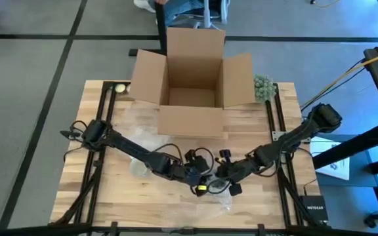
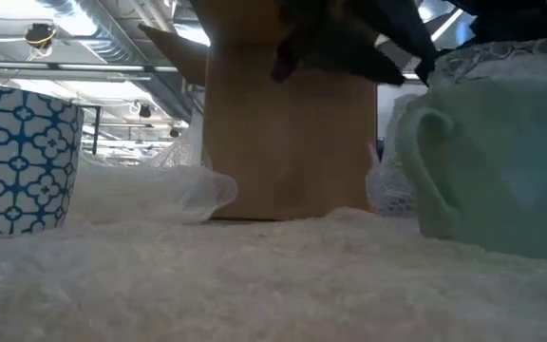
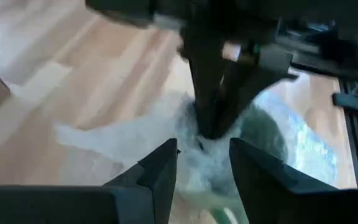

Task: Wrap mug
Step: Wrap the green mug with the bubble wrap

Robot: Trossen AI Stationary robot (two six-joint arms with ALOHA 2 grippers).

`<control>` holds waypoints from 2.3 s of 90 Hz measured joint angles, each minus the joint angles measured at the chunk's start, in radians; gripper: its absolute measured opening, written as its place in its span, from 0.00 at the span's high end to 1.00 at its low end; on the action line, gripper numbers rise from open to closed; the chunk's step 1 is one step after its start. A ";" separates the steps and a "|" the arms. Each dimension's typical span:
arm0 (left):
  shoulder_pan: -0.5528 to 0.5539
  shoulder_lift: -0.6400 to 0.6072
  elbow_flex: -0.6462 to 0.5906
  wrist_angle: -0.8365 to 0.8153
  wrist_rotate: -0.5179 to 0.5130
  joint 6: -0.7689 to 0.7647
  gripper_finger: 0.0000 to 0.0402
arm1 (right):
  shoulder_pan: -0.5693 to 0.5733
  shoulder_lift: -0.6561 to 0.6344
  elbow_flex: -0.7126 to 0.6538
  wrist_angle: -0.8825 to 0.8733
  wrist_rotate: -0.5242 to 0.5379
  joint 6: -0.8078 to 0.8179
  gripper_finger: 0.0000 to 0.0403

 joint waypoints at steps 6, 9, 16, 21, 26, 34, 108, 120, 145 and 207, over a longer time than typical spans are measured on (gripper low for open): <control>0.008 0.014 0.000 0.009 -0.010 -0.026 0.67 | -0.002 0.000 0.002 -0.002 0.006 -0.014 1.00; 0.012 0.020 0.000 0.014 -0.010 -0.033 0.67 | -0.002 0.000 0.002 -0.005 0.008 -0.018 1.00; 0.018 0.050 0.000 0.018 0.000 -0.036 0.67 | -0.002 0.000 0.002 -0.015 0.013 -0.019 1.00; 0.022 0.074 -0.001 0.037 0.017 -0.043 0.67 | 0.000 0.000 0.003 -0.024 0.019 -0.006 1.00; 0.024 0.090 -0.001 0.067 0.039 -0.050 0.67 | 0.000 0.000 0.004 -0.031 0.021 0.004 1.00; 0.029 0.107 -0.001 0.094 0.048 -0.039 0.67 | 0.000 -0.001 0.006 -0.043 0.022 0.008 1.00; 0.040 0.086 -0.001 0.071 0.084 -0.021 0.67 | 0.000 0.146 0.132 -0.173 0.003 0.098 1.00; 0.031 0.010 -0.002 -0.020 0.150 -0.022 0.67 | 0.000 0.147 0.145 -0.200 0.000 0.080 1.00; -0.067 -0.060 -0.001 -0.434 0.209 -0.253 0.67 | 0.000 0.146 0.157 -0.190 0.017 0.078 1.00; -0.178 0.135 0.004 -0.628 0.425 -0.345 0.71 | 0.000 0.146 0.157 -0.183 0.055 0.077 1.00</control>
